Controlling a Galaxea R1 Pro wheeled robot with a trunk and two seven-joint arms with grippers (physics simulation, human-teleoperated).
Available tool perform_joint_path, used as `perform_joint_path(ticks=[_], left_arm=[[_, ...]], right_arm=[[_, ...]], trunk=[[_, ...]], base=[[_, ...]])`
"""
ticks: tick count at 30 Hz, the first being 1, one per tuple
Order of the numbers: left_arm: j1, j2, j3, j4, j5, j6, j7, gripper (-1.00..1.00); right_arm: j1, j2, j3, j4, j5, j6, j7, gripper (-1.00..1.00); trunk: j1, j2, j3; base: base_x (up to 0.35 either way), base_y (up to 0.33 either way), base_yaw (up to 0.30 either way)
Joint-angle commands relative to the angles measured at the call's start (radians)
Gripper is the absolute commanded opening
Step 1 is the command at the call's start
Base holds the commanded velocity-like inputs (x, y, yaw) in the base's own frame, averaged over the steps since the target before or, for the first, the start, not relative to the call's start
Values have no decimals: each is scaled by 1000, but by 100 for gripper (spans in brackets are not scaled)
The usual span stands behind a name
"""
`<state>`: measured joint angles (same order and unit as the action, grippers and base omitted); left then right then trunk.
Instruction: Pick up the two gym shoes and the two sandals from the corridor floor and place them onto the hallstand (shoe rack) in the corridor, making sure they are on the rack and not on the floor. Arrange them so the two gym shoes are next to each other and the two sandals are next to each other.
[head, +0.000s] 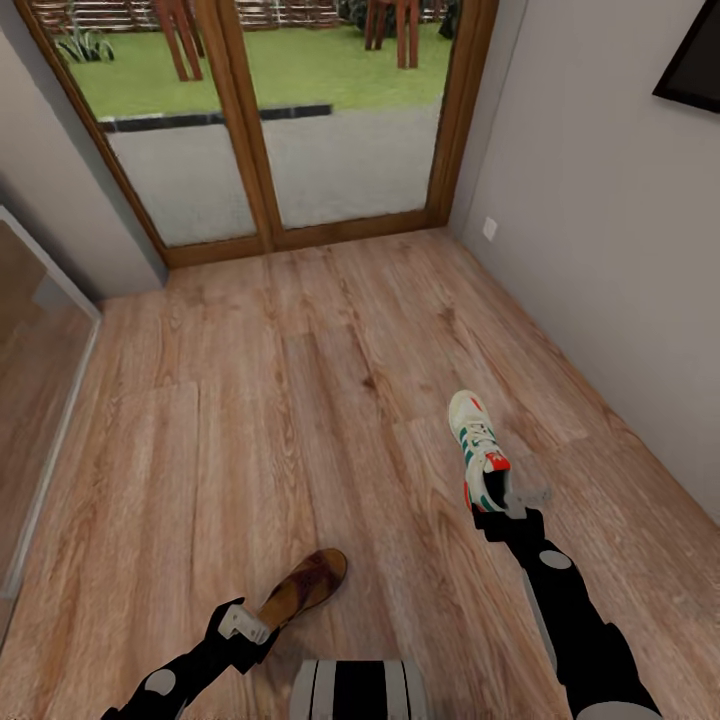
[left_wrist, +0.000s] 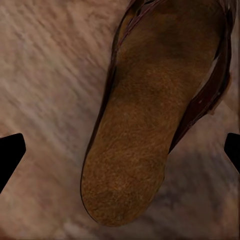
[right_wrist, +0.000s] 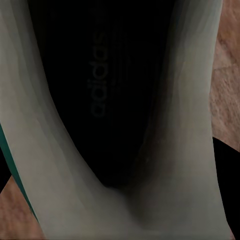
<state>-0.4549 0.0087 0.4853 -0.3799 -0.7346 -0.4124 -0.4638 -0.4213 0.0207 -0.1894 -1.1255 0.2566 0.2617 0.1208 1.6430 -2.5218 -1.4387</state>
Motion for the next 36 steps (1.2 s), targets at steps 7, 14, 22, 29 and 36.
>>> perform_joint_path(ticks=[7, 14, 22, 29, 36], left_arm=[[-1, -1, 9, 0, -18, -5, -6, 100], [-1, 2, 9, -2, -18, -5, -6, 100], [-1, 8, 9, -8, -21, -5, -6, 100], [-1, 9, 10, -10, -22, -5, -5, 100], [-1, 11, 10, -12, -23, -5, -4, 100]], right_arm=[[-1, 2, -3, -2, 10, 5, 9, -100], [-1, 2, -2, -2, 10, 4, 9, -100], [-1, 2, -2, -2, 10, 4, 10, -100], [-1, 2, -2, -2, 10, 4, 9, -100], [-1, 2, -2, -2, 10, 4, 9, -100]], trunk=[[3, -2, -35], [3, -2, -37], [5, -3, -53], [7, -4, -72], [7, -4, -72]], base=[[0, 0, -26], [0, 0, -4], [0, 0, 0], [0, 0, 0], [0, 0, 0]])
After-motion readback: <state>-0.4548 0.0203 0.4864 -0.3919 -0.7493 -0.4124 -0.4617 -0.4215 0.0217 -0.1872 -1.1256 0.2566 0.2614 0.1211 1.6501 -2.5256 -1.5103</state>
